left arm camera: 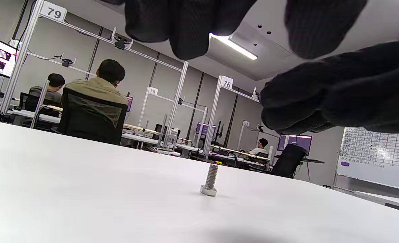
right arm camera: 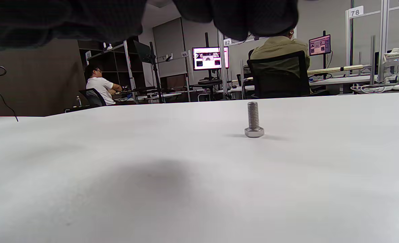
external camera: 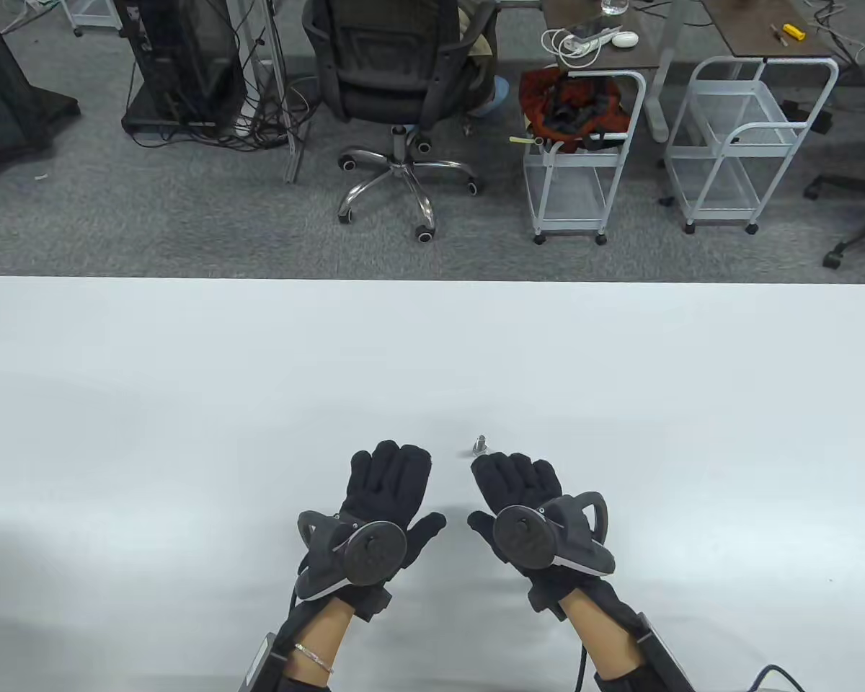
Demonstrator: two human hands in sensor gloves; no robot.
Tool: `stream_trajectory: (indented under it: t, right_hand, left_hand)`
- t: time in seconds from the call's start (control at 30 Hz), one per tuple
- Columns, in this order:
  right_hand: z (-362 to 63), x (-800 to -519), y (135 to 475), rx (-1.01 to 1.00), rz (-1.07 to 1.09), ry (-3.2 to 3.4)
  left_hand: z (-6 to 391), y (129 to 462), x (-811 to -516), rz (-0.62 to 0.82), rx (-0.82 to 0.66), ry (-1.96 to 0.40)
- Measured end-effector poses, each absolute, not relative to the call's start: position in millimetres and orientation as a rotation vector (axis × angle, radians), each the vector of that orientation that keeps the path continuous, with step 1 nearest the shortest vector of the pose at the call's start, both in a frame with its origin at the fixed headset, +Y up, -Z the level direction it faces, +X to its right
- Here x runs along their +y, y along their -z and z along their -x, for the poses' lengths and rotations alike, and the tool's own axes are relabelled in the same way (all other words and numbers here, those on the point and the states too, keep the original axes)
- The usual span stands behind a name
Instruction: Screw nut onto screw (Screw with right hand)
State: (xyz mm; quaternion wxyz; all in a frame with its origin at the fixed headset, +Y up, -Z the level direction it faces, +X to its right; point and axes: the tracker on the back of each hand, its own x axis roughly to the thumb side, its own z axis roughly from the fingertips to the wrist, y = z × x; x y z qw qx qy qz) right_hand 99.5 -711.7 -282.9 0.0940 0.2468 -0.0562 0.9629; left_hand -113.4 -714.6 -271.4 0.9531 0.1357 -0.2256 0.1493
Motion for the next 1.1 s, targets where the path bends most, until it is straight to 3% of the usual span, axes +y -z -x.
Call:
stream_trajectory:
  t: [1.1]
  right_hand:
    - [-103.2,-707.6,285.0,-0.109,-0.687,-2.862]
  left_hand:
    - [115.7,272.9,-713.5,-0.273,-0.454,-0.294]
